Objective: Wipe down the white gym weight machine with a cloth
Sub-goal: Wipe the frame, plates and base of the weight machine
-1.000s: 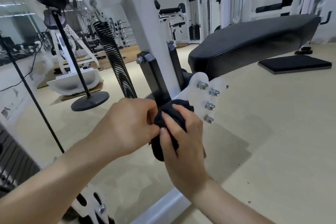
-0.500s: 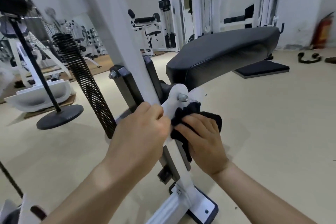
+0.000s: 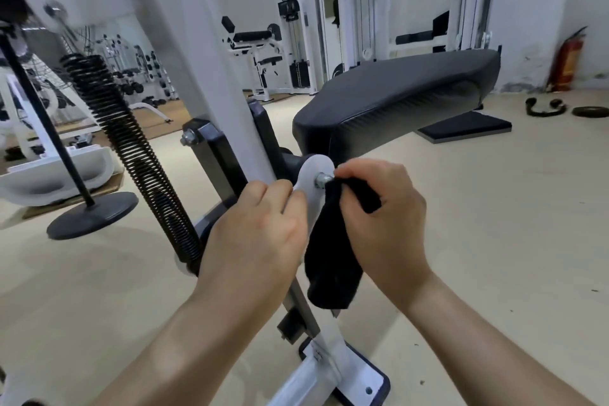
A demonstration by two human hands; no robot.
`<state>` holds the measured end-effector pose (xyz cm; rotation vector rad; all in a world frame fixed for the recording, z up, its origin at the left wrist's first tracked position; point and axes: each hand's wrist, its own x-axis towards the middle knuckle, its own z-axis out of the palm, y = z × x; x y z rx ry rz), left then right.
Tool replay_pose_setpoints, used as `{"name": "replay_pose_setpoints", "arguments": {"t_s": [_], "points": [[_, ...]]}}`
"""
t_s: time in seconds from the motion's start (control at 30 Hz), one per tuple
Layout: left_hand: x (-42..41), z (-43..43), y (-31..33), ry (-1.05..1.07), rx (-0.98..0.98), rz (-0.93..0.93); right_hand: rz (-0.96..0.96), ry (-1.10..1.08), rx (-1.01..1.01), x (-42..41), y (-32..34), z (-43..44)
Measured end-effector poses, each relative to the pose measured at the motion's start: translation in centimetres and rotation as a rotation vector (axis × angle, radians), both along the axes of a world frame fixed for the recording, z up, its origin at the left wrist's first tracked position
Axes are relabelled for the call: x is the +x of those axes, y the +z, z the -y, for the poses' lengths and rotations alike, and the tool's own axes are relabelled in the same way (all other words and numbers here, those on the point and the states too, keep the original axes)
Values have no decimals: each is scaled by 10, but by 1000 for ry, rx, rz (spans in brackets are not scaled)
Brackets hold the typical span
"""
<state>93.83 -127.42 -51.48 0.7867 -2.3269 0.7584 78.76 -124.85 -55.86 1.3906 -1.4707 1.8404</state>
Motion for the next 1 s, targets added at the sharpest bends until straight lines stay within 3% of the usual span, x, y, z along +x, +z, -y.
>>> {"name": "replay_pose_setpoints", "arguments": {"t_s": [0.13,0.2,0.33,0.47,0.5,0.53,0.6,0.67,0.73,0.87,0.93,1.0], "points": [[-4,0,0,16,41,-44,-214,118,29,2,20,14],[-5,-2,2,36,51,-43,-219,157,69,-5,14,17],[-9,-3,5,82,88,18,178,234,160,-42,3,12],[-13,-3,3,104,93,35,82,154,488,-57,-25,1],[-14,-3,1,100,92,19,150,149,529,-58,-33,-4],[-14,-2,1,93,85,-4,282,169,491,-57,-34,-8],[-18,-1,-1,75,63,-45,487,190,202,-57,-20,-3],[-24,1,-6,63,69,-46,369,194,96,-43,-2,10],[-27,0,-10,78,98,-51,221,153,113,-21,-9,21],[-29,-1,-12,99,149,-56,535,256,185,-7,-73,11],[-30,0,-13,99,146,-48,580,274,371,-3,-100,-1],[-28,0,-12,99,139,-44,626,260,393,0,-99,-7]]}}
